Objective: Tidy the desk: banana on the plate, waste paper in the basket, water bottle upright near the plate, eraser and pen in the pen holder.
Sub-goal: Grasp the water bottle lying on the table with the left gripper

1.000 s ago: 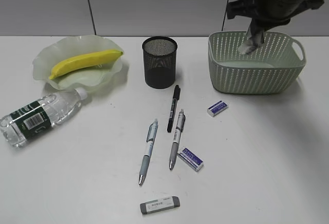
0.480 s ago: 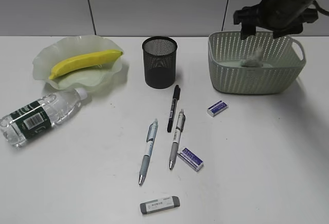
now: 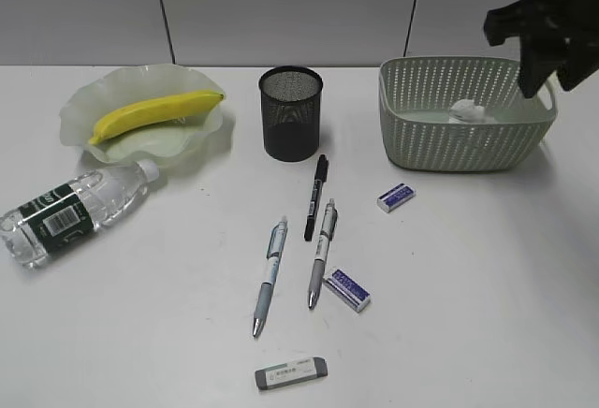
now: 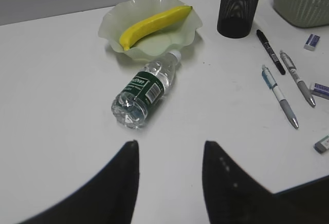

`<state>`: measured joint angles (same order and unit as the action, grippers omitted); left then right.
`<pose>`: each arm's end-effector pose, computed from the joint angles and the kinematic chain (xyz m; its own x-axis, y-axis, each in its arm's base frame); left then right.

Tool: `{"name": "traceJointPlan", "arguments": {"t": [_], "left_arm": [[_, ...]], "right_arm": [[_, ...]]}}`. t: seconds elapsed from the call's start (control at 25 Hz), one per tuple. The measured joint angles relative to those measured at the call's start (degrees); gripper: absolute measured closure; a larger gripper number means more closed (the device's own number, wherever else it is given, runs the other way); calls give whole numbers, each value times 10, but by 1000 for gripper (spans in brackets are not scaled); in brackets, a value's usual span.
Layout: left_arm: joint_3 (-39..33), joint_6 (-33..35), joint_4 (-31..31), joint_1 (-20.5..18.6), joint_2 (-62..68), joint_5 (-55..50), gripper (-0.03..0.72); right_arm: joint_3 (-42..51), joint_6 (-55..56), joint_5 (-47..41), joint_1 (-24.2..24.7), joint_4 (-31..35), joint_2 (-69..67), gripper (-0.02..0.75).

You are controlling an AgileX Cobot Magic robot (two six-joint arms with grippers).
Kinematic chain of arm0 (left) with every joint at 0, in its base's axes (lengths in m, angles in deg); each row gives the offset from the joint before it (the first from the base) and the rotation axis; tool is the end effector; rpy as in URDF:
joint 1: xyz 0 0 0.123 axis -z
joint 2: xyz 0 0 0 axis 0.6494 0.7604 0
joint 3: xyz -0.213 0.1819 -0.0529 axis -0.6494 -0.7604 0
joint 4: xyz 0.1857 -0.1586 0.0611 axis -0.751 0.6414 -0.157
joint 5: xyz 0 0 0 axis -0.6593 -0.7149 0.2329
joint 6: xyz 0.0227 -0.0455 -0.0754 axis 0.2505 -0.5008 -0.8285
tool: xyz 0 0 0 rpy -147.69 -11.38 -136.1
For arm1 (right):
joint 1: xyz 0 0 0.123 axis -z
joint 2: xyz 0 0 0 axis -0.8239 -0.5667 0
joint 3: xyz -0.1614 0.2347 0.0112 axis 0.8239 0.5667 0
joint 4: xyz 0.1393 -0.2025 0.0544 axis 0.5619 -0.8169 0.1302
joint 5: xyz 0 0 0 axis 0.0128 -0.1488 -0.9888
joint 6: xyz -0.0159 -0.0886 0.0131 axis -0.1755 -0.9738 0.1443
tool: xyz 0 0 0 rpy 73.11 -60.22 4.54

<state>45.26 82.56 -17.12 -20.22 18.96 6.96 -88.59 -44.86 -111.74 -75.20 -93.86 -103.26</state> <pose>-0.0060 0.0074 0.2879 -0.4112 0.1185 -0.9038 0.2883 0.9575 -0.0056 0.3353 0.1076 0.3012 -0.9478 -0.1374 -0.2876 -0.1219 0.9900 -0.0711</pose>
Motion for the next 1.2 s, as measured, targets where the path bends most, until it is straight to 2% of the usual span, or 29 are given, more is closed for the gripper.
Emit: {"name": "traceJointPlan", "arguments": {"t": [0.08,0.2,0.56,0.8,0.96,1.2], "left_arm": [[0,0,0,0,0,0,378],[0,0,0,0,0,0,378],[0,0,0,0,0,0,378],[0,0,0,0,0,0,378],[0,0,0,0,0,0,378],[14,19,-1,0,55,49,378]], "right_arm": [[39,-8,-1,-12,3,64,467],[108,-15,2,-27,17,171,504],[351,-27,10,-30,51,496,513],[480,-57,34,-30,68,709,514],[540,-154,44,-30,112,836,514],[562,-180,75,-31,127,935,514]]}}
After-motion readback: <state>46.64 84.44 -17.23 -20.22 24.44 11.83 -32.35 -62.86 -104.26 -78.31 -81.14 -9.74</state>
